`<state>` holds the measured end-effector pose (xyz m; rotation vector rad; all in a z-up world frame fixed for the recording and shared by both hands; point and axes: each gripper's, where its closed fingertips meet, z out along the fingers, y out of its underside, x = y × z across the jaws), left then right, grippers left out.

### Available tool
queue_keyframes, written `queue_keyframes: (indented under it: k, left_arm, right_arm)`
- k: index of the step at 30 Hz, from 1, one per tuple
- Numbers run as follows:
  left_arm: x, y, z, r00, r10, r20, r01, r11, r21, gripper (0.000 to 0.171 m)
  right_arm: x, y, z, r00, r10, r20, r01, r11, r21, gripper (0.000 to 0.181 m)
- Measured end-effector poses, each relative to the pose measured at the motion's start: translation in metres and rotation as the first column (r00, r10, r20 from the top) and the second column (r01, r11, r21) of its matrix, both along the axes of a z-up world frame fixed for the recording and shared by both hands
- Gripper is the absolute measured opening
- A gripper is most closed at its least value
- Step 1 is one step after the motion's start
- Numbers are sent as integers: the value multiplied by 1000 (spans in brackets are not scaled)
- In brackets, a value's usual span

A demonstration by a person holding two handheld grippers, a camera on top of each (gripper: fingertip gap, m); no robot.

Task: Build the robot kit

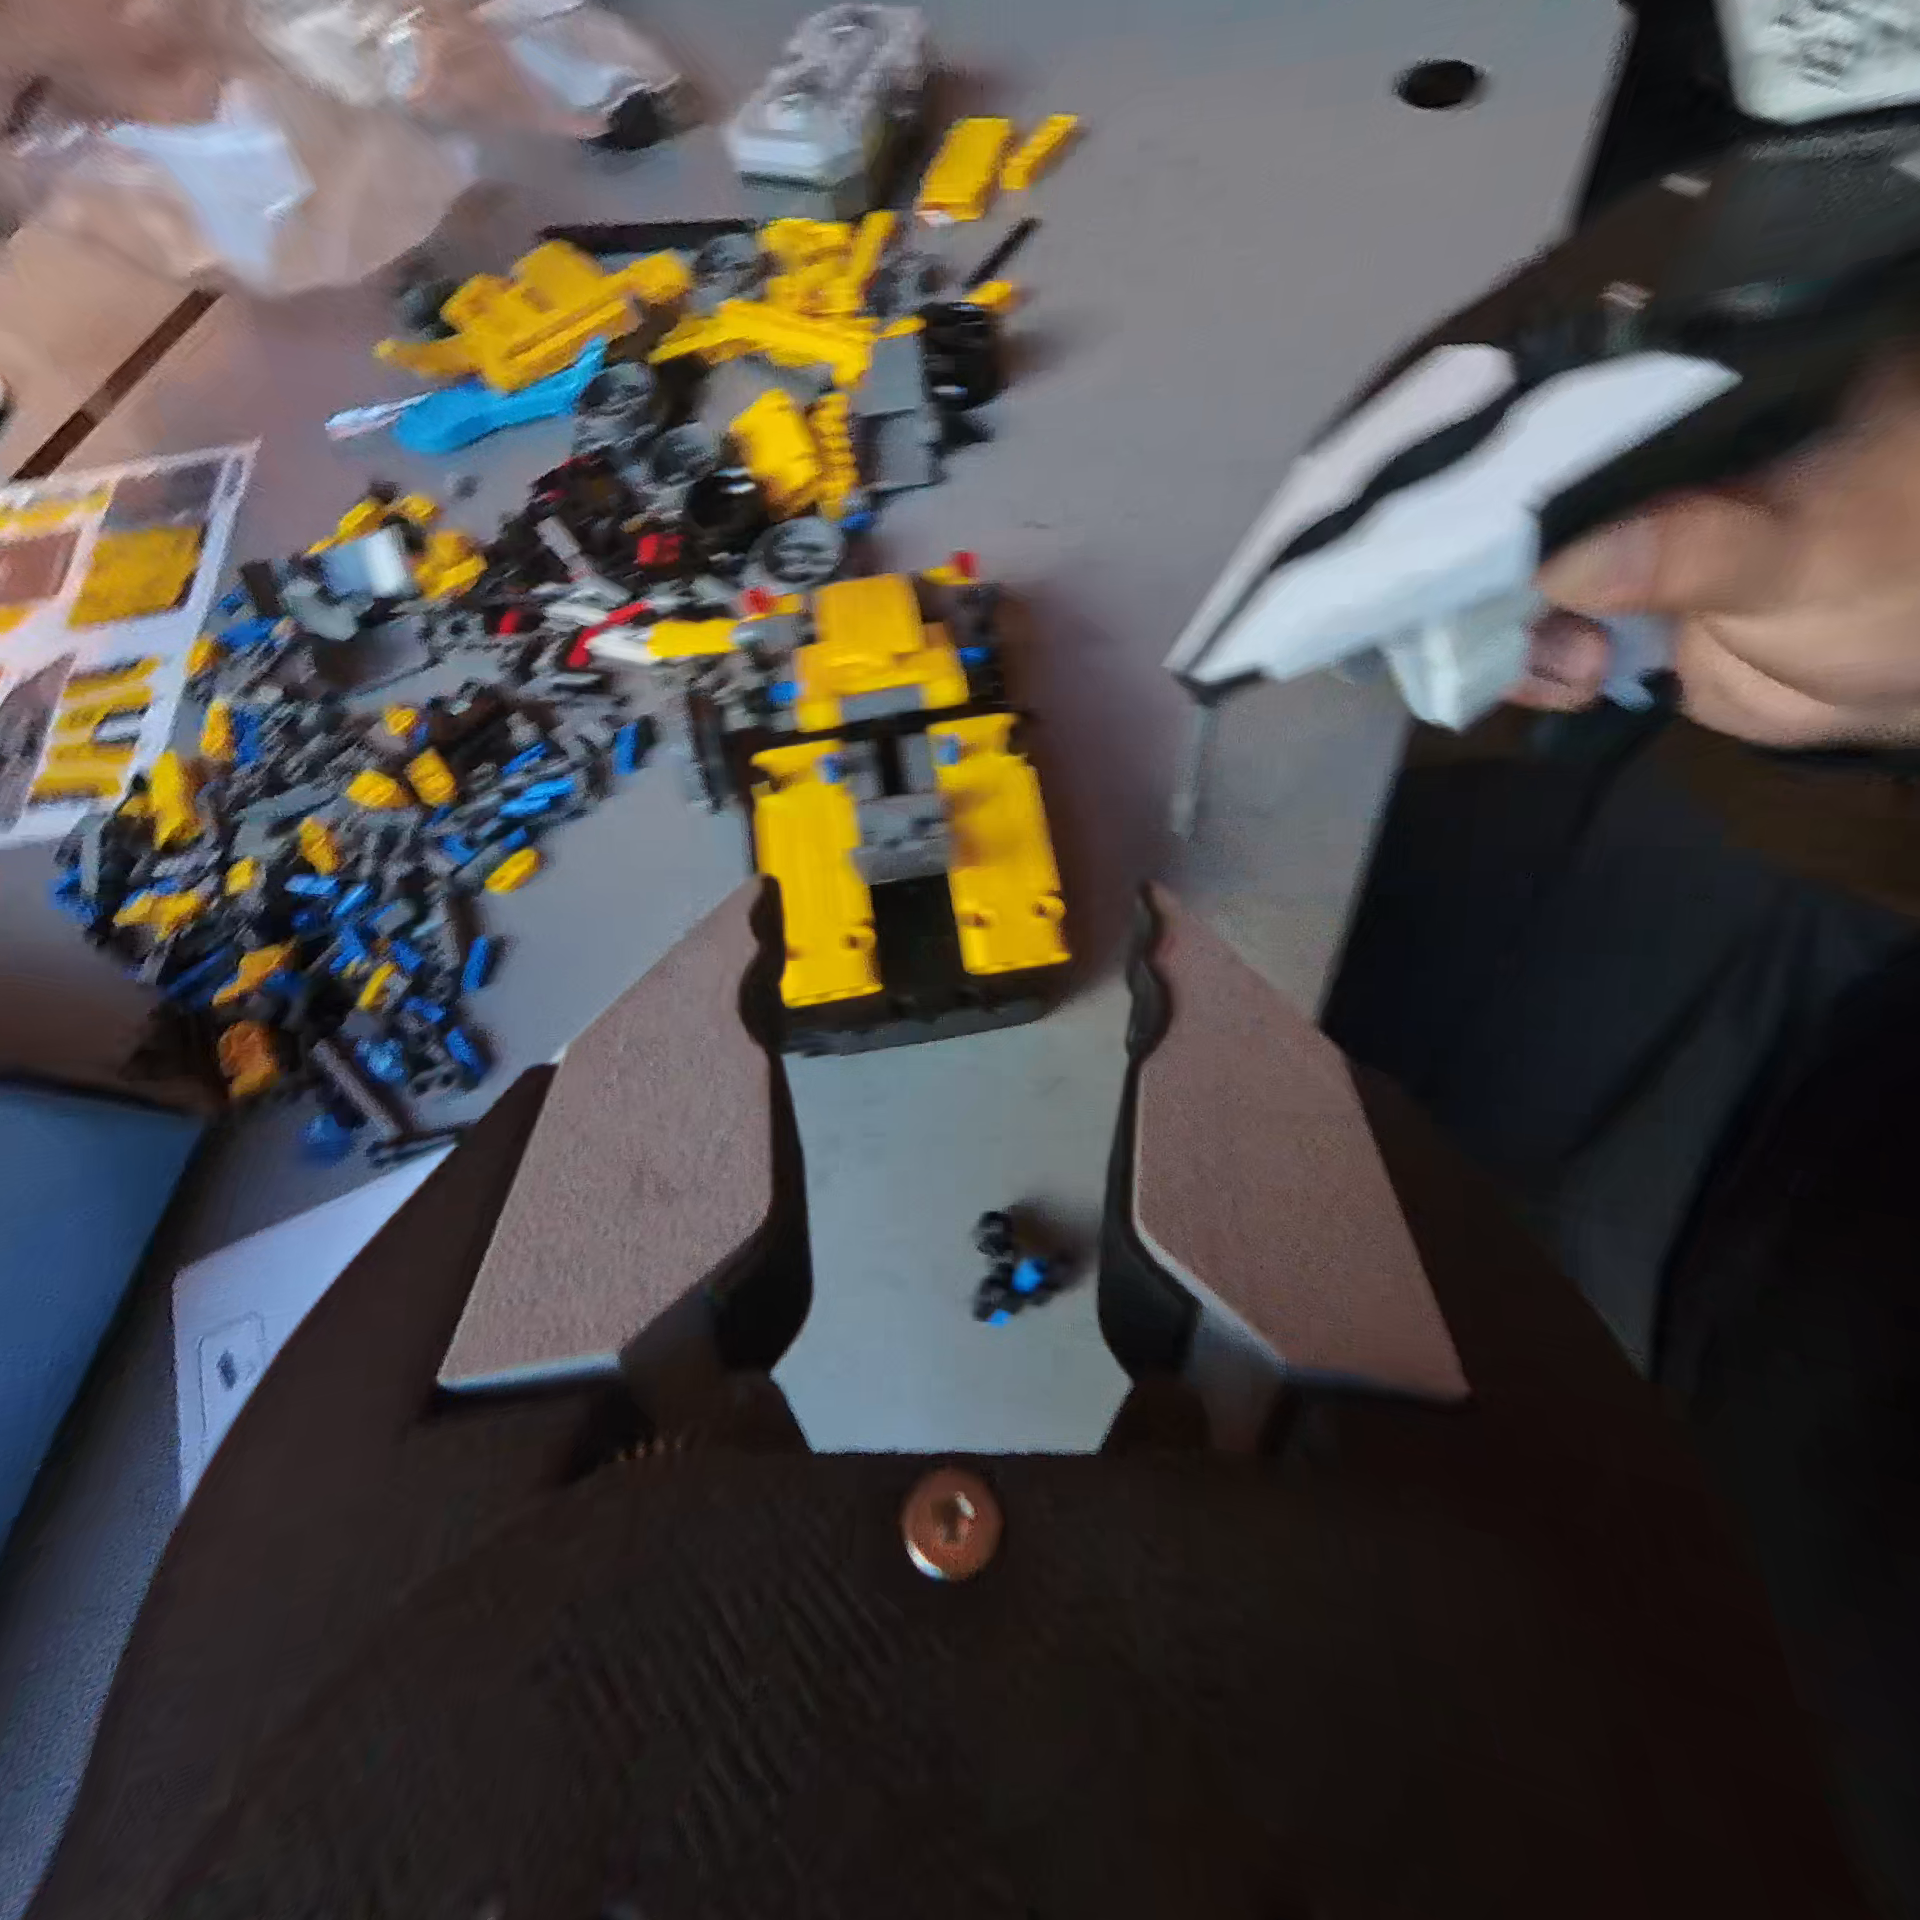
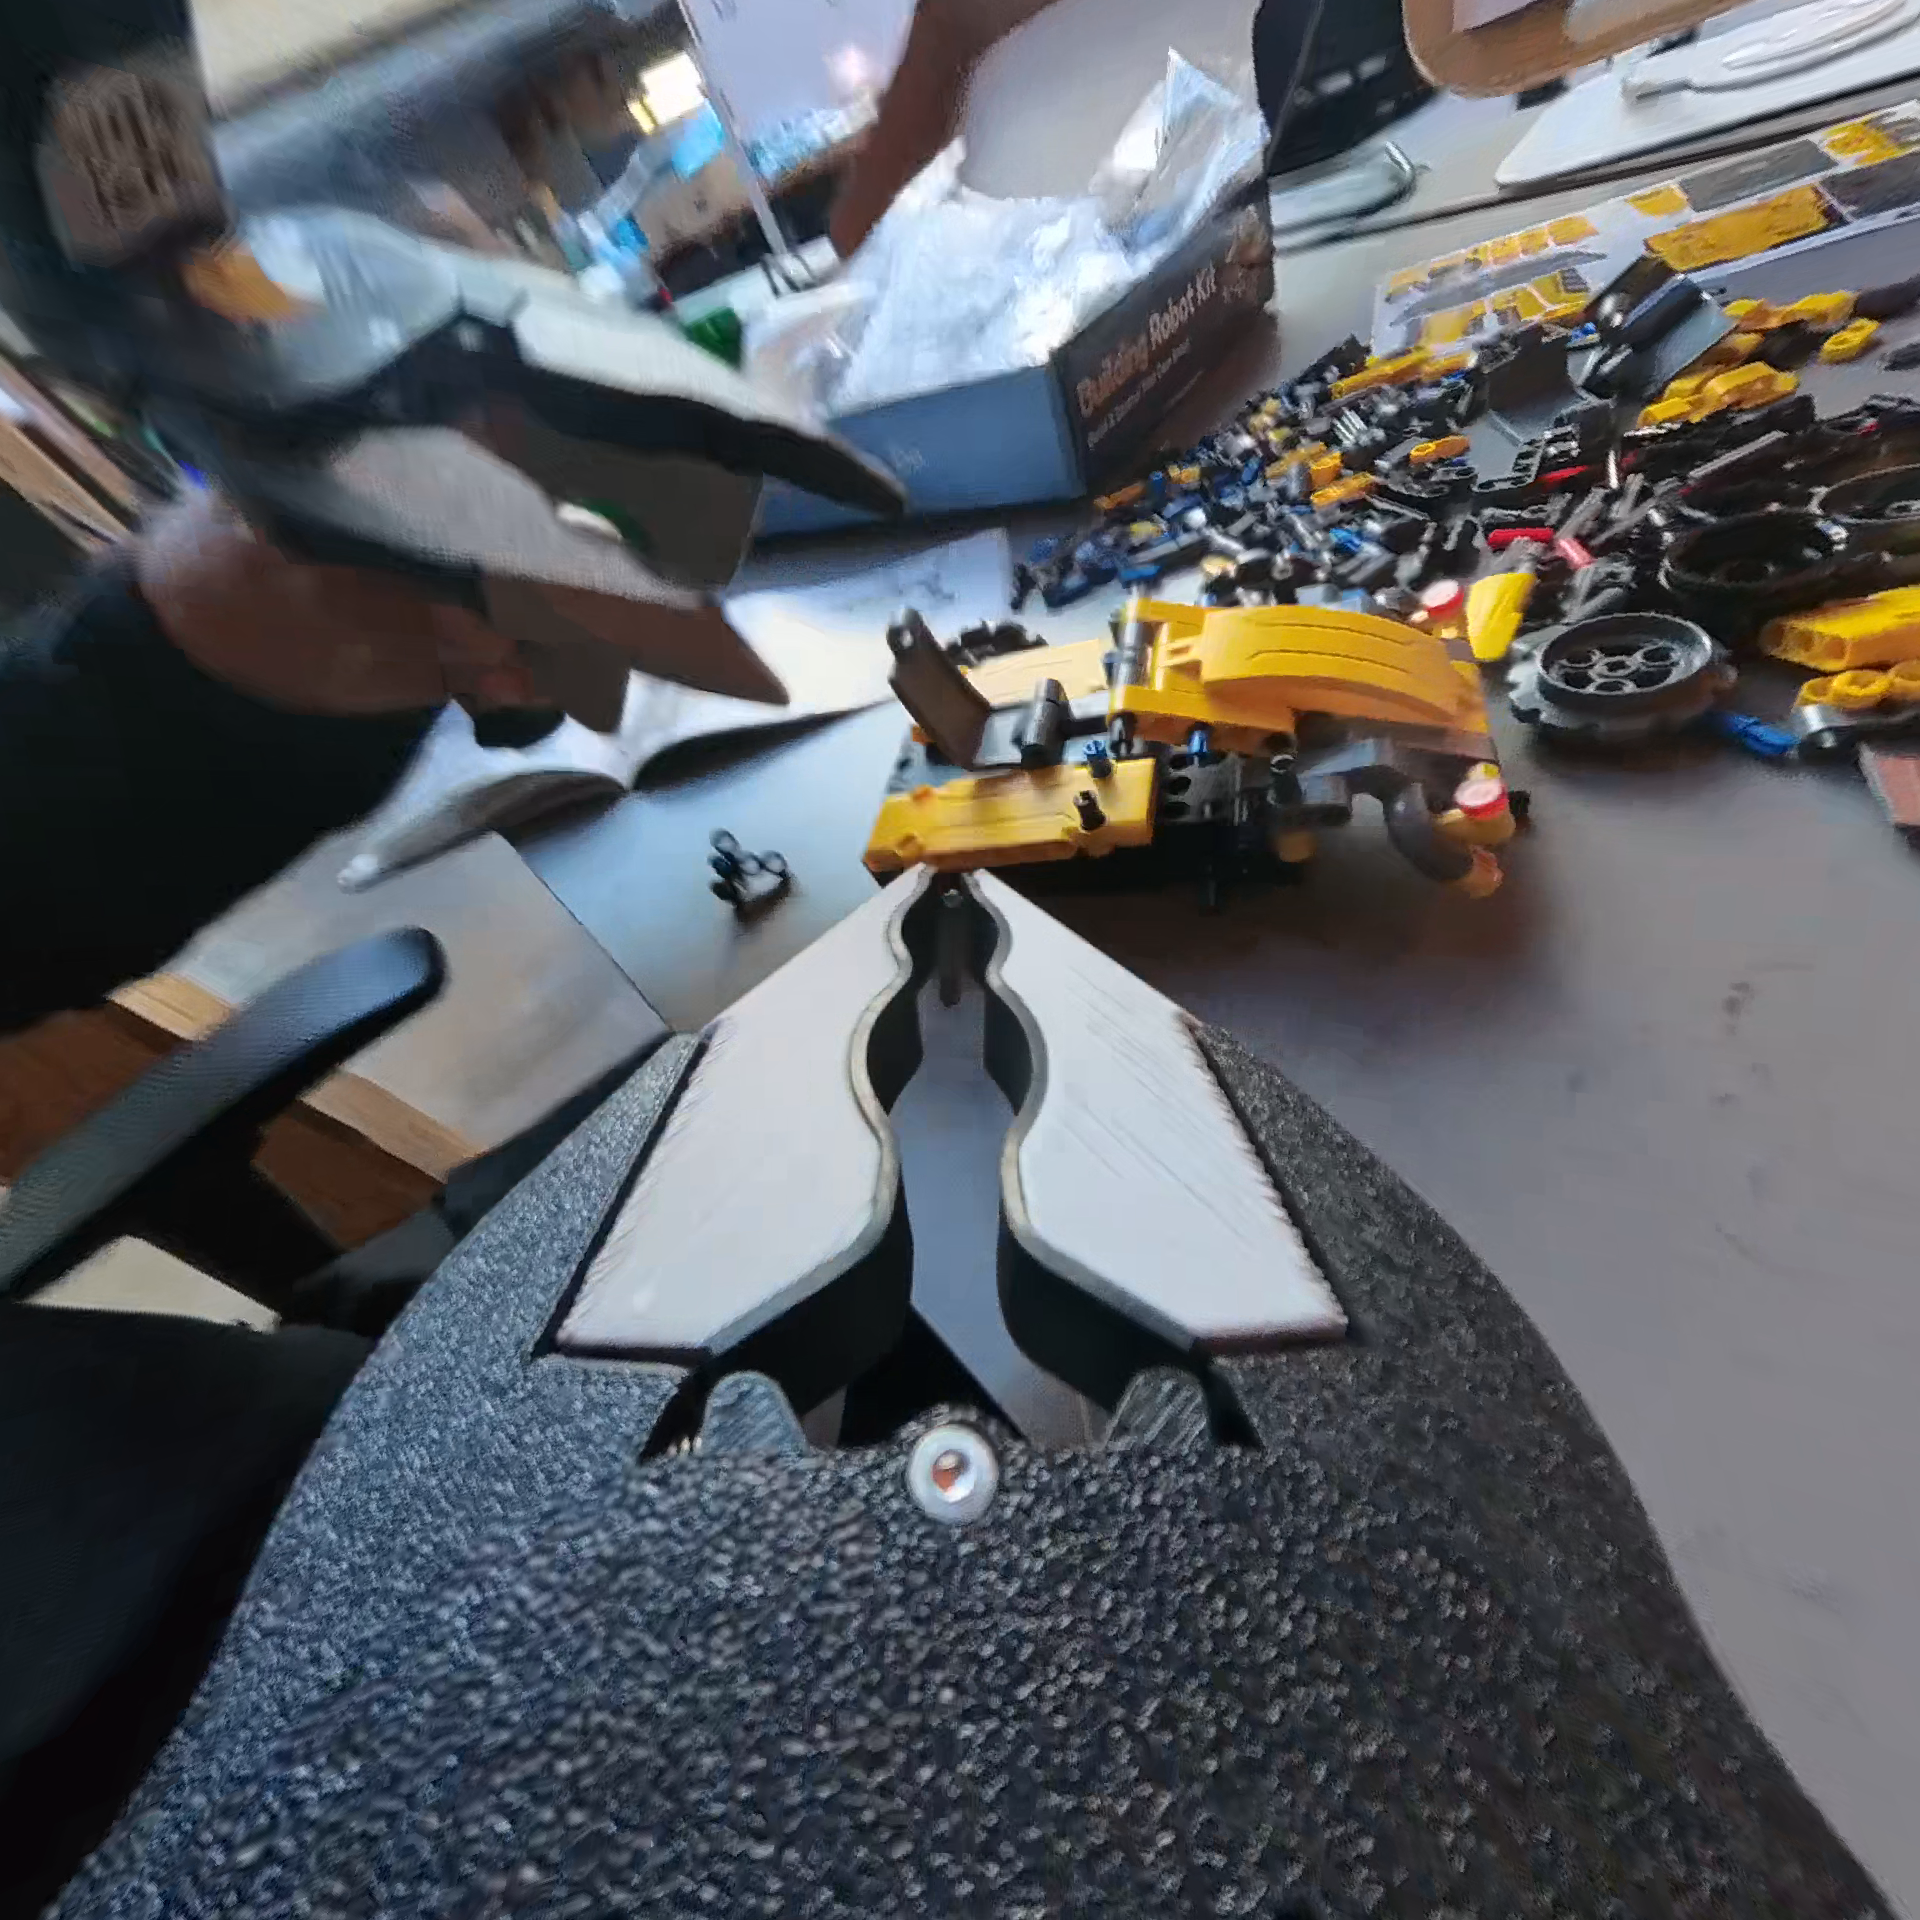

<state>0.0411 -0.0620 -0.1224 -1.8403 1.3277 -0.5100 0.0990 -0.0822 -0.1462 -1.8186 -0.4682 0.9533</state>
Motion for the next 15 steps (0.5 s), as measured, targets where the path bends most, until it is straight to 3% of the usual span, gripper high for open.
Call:
queue_keyframes:
  k: [3, 6, 8, 11, 15]
  left_arm:
    - [19, -37, -2, 989, -142, -51, 146, 986, 83, 47]
    - [32, -52, -14, 969, -226, -99, 238, 963, 125, 28]
    - [37, -59, -19, 965, -252, -77, 258, 963, 80, 23]
    - [40, -67, -15, 957, -291, -17, 292, 955, 46, 2]
    - [36, -69, -16, 946, -321, -34, 323, 945, 48, 1]
  right_arm:
    - [0, -6, 20, 988, 39, -152, -40, 999, 2, 3]
    - [-6, -18, 36, 968, 99, -229, -92, 995, 40, 3]
    - [-11, -26, 42, 965, 125, -232, -113, 991, 68, 3]
    - [-14, -35, 47, 964, 141, -225, -122, 988, 99, 3]
    - [-12, -44, 45, 965, 152, -213, -130, 985, 113, 3]
